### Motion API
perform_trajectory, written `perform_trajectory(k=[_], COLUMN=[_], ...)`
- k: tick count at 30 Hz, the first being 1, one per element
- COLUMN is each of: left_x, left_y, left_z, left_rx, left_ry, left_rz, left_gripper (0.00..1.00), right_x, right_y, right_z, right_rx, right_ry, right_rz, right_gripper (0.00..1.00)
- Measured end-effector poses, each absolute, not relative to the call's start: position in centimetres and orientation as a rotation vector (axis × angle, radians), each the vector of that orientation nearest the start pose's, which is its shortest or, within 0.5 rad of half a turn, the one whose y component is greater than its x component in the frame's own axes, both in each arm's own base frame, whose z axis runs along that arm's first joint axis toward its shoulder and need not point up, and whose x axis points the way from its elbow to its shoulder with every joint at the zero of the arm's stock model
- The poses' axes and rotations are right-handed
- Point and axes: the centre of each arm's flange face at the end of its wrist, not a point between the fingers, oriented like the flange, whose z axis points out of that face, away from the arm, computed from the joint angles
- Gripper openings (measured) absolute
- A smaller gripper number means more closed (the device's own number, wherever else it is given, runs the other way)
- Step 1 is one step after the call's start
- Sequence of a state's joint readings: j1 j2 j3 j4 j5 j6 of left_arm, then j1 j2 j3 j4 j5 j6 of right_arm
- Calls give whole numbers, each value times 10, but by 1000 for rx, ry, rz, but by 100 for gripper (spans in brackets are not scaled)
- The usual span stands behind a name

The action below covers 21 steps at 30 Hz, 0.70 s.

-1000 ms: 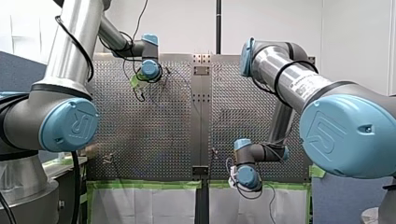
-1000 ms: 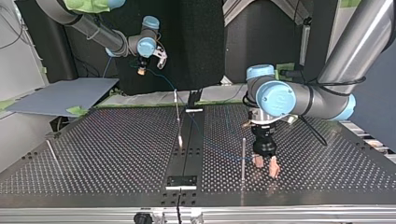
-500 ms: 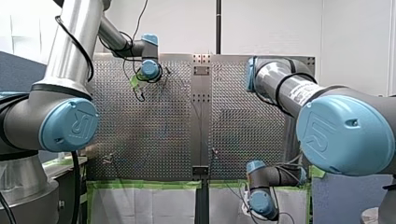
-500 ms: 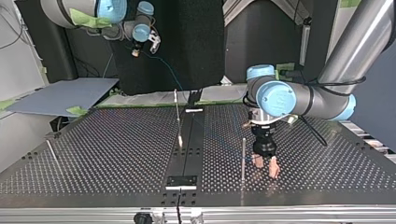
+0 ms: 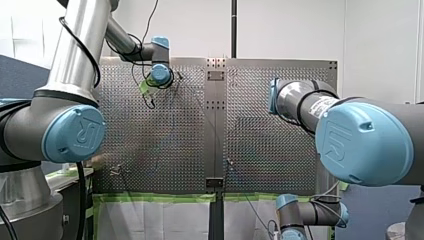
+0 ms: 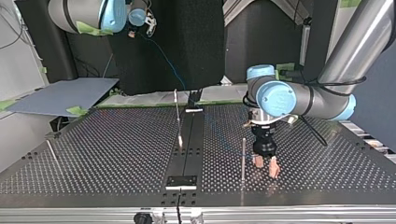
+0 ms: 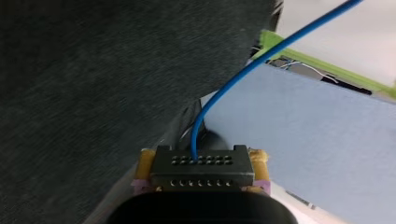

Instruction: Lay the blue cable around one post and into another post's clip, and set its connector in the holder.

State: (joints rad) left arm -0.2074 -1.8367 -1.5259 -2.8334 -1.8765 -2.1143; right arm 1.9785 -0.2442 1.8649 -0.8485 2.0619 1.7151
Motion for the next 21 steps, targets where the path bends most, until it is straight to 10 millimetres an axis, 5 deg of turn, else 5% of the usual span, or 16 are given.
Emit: perform_trajectory(k=[12,21], left_x=[564,564], left_y=[-224,-223], left_z=[396,396], left_rx=[-492,-493], left_ry=[1416,1412], left_rz=[-380,-380], left_gripper=[100,100], right_x=[209,230], right_y=[-283,-328], right_z=[-293,-278], right_rx=[1708,1649], right_ry=[-1597,-1564], right_rz=[538,746], right_gripper=[2,2])
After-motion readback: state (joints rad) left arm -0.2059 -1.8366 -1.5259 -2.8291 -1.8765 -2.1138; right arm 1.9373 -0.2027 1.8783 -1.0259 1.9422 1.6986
